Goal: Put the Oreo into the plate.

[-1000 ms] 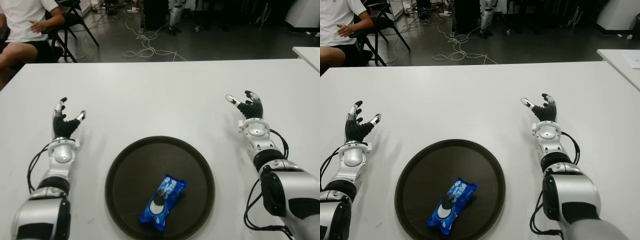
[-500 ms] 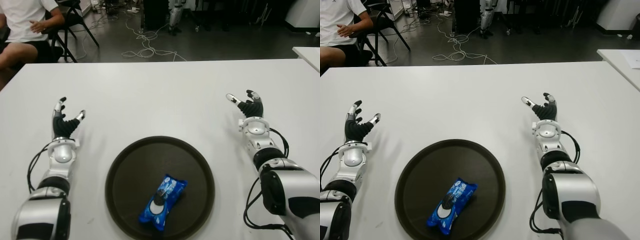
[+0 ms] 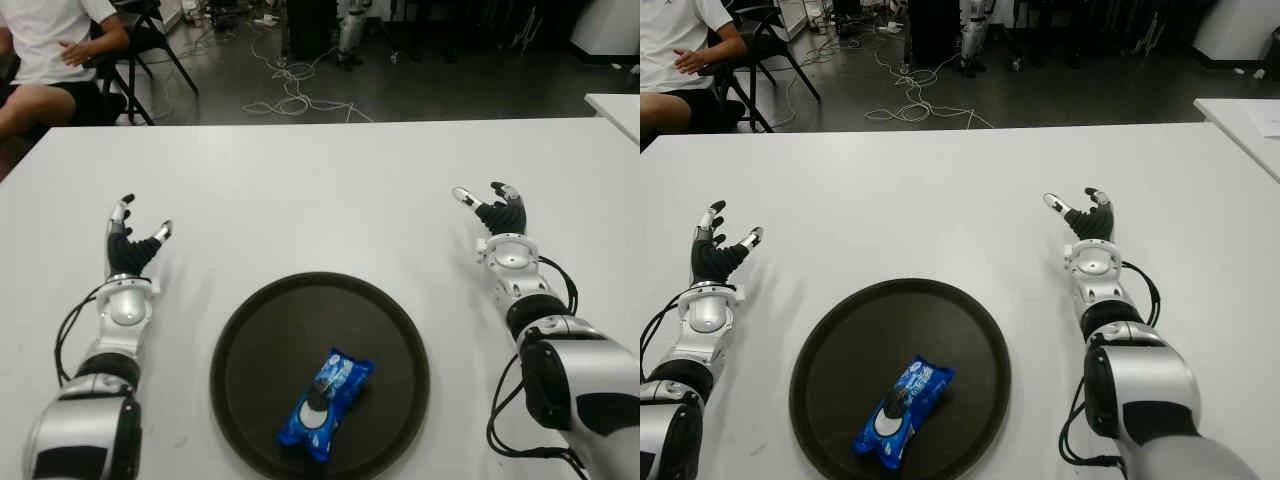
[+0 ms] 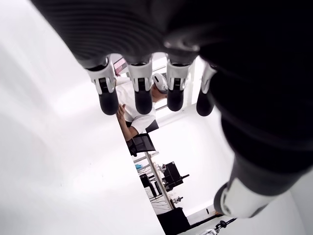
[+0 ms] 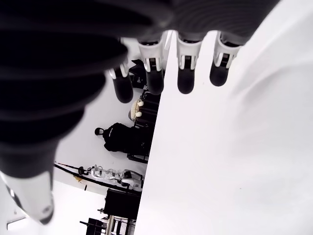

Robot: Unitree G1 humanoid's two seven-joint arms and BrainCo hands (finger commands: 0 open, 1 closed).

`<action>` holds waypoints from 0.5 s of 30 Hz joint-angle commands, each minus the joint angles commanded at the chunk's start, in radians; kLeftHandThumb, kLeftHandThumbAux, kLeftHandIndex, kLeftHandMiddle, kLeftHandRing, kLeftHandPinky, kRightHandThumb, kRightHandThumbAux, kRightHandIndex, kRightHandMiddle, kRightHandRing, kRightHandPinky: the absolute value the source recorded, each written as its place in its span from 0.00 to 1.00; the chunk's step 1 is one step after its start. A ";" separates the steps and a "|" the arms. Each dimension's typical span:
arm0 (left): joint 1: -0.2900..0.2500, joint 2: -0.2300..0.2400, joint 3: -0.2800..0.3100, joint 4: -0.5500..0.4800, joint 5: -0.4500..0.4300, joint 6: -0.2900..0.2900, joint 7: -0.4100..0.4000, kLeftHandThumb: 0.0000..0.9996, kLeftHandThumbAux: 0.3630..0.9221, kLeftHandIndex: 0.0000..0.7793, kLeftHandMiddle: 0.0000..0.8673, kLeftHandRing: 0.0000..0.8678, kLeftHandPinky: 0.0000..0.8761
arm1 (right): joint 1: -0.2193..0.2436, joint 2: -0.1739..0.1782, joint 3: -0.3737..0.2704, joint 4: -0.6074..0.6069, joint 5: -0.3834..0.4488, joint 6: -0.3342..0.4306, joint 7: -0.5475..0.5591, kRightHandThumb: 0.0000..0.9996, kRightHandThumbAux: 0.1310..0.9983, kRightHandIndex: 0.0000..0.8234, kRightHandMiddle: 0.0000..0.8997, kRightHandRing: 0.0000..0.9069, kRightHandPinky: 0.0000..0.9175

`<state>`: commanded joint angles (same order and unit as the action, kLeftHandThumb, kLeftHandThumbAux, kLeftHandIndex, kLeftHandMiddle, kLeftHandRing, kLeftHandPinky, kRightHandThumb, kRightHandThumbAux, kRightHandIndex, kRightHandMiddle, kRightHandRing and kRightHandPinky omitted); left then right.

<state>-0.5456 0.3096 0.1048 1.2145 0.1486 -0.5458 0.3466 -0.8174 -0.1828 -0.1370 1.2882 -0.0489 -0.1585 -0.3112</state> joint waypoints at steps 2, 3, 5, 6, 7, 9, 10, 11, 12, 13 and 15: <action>0.000 0.000 -0.001 0.000 0.001 0.000 0.001 0.00 0.68 0.07 0.08 0.05 0.03 | 0.000 0.001 -0.001 0.000 0.001 0.002 0.000 0.00 0.59 0.23 0.14 0.10 0.03; 0.000 0.001 -0.001 0.000 0.002 0.000 0.001 0.00 0.68 0.07 0.08 0.05 0.04 | 0.000 0.001 -0.001 0.000 0.001 0.003 -0.002 0.00 0.59 0.23 0.14 0.10 0.03; 0.001 0.001 -0.002 0.000 0.001 0.000 0.001 0.00 0.69 0.07 0.08 0.06 0.04 | 0.000 0.002 -0.001 0.000 0.000 0.003 -0.004 0.00 0.59 0.22 0.14 0.09 0.03; 0.001 0.002 -0.002 0.000 0.002 0.000 0.001 0.00 0.70 0.07 0.08 0.06 0.04 | 0.000 0.002 -0.001 -0.001 0.000 0.003 -0.006 0.00 0.59 0.22 0.14 0.09 0.03; 0.001 0.002 -0.003 0.001 0.002 0.000 0.001 0.00 0.70 0.07 0.08 0.06 0.04 | 0.001 0.003 -0.001 -0.001 0.000 0.003 -0.006 0.00 0.59 0.22 0.14 0.09 0.03; 0.001 0.003 -0.004 0.000 0.002 0.001 0.001 0.00 0.70 0.07 0.08 0.05 0.04 | 0.001 0.004 -0.001 -0.002 0.000 0.000 -0.007 0.00 0.60 0.21 0.14 0.09 0.03; 0.001 0.002 -0.004 0.000 0.002 0.003 0.001 0.00 0.70 0.06 0.08 0.05 0.03 | 0.002 0.004 -0.001 -0.002 0.001 -0.002 -0.007 0.00 0.60 0.19 0.13 0.09 0.04; 0.001 0.002 -0.003 -0.001 0.000 0.005 0.001 0.00 0.69 0.06 0.07 0.04 0.03 | 0.002 0.005 -0.002 -0.003 0.002 -0.005 -0.009 0.00 0.61 0.19 0.14 0.10 0.04; 0.000 0.002 -0.003 -0.001 0.000 0.006 0.001 0.00 0.68 0.06 0.07 0.04 0.02 | 0.002 0.006 -0.003 -0.004 0.002 -0.006 -0.010 0.00 0.61 0.19 0.14 0.11 0.05; 0.000 0.002 -0.002 -0.001 -0.001 0.007 0.001 0.00 0.68 0.06 0.06 0.04 0.02 | 0.002 0.006 -0.003 -0.004 0.003 -0.007 -0.010 0.00 0.61 0.19 0.14 0.11 0.05; 0.000 0.001 -0.002 -0.001 -0.002 0.007 0.002 0.00 0.68 0.05 0.06 0.04 0.02 | 0.003 0.006 -0.004 -0.005 0.004 -0.011 -0.008 0.00 0.62 0.20 0.14 0.11 0.06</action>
<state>-0.5453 0.3105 0.1032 1.2132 0.1468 -0.5393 0.3484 -0.8147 -0.1764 -0.1410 1.2830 -0.0452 -0.1690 -0.3197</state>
